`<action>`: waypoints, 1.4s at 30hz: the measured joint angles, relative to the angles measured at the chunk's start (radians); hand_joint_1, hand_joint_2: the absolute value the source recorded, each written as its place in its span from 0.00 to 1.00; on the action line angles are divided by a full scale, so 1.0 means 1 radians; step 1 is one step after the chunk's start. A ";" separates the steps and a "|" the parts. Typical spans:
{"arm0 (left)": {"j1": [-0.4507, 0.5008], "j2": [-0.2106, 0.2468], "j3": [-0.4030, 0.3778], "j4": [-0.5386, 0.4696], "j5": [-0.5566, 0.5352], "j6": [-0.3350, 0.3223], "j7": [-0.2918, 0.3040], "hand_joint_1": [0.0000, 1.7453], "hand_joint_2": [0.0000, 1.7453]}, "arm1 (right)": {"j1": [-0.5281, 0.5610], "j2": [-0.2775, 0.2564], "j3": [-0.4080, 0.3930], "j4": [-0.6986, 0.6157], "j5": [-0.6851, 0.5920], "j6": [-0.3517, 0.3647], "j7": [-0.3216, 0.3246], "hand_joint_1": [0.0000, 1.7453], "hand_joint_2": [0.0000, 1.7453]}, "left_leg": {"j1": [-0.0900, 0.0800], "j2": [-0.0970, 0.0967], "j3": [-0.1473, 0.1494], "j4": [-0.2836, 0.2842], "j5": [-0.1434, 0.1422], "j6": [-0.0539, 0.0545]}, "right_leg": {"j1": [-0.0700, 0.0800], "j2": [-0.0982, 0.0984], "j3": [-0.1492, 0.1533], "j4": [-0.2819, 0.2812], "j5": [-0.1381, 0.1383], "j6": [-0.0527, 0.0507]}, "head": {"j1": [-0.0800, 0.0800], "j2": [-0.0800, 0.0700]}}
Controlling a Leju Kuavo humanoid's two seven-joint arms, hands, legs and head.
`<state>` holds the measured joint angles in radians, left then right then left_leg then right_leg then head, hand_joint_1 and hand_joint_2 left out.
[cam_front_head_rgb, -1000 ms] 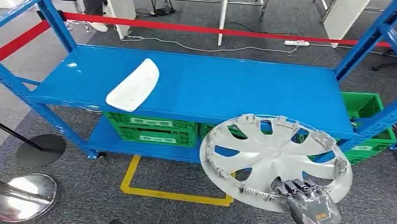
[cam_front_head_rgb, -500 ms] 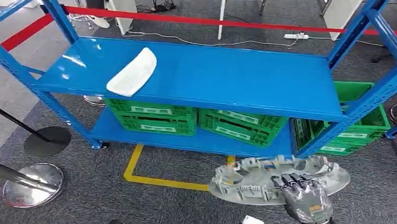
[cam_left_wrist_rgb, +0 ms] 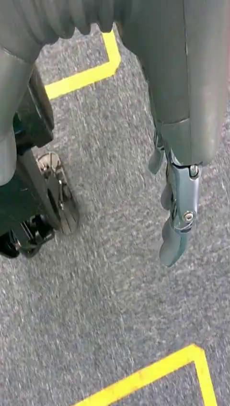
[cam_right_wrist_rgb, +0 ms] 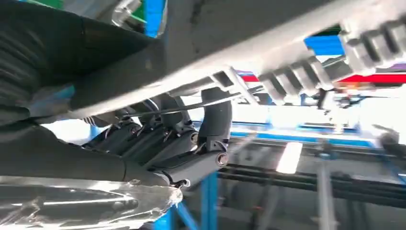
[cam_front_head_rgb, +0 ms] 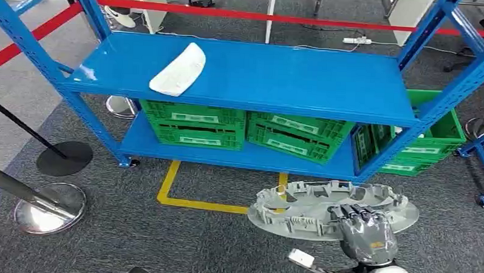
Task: Take the parts from the cabinet and place them on the table.
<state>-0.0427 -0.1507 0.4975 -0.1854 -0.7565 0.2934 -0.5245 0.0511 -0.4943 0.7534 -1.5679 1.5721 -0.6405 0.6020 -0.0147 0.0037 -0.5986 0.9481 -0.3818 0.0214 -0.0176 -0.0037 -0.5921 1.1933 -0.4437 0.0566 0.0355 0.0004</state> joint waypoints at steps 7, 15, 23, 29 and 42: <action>0.001 0.002 0.005 0.000 -0.006 0.001 -0.003 0.00 1.00 | -0.111 -0.068 0.223 0.002 0.000 0.021 0.092 1.00 1.00 | 0.003 -0.005 -0.033 0.021 0.017 -0.038 | 0.005 -0.001 0.125 -0.226 -0.071 -0.034 | -0.001 0.000; 0.003 0.002 0.009 0.000 -0.006 0.000 0.004 0.00 1.00 | -0.128 -0.091 0.284 0.002 0.000 0.033 0.096 1.00 1.00 | 0.012 -0.005 -0.020 0.186 -0.094 -0.053 | 0.006 -0.002 0.063 -0.214 -0.017 -0.039 | -0.005 0.000; 0.003 0.003 0.013 0.000 -0.009 0.001 0.006 0.00 1.00 | -0.136 -0.101 0.315 0.002 0.000 0.041 0.096 1.00 1.00 | 0.015 -0.004 0.061 0.010 -0.056 -0.006 | 0.009 0.000 0.014 -0.158 -0.046 -0.002 | 0.001 0.000; 0.005 0.003 0.014 0.000 -0.009 0.002 0.006 0.00 1.00 | -0.136 -0.103 0.333 0.002 -0.001 0.042 0.096 1.00 1.00 | 0.012 -0.005 0.038 0.013 -0.038 -0.001 | 0.008 0.001 -0.056 0.058 -0.123 0.006 | 0.003 0.000; 0.004 0.004 0.016 0.000 -0.009 0.002 0.006 0.00 1.00 | -0.141 -0.105 0.340 0.002 -0.001 0.043 0.097 1.00 1.00 | 0.007 -0.006 0.008 0.010 0.002 -0.003 | 0.015 0.008 0.057 -0.202 -0.024 -0.025 | 0.000 0.000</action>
<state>-0.0387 -0.1465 0.5138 -0.1854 -0.7656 0.2949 -0.5180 -0.0895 -0.5989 1.0933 -1.5663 1.5713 -0.5978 0.6992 -0.0082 -0.0020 -0.5908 0.9577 -0.3801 0.0183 -0.0025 0.0045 -0.5356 0.9915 -0.4675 0.0321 0.0359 0.0004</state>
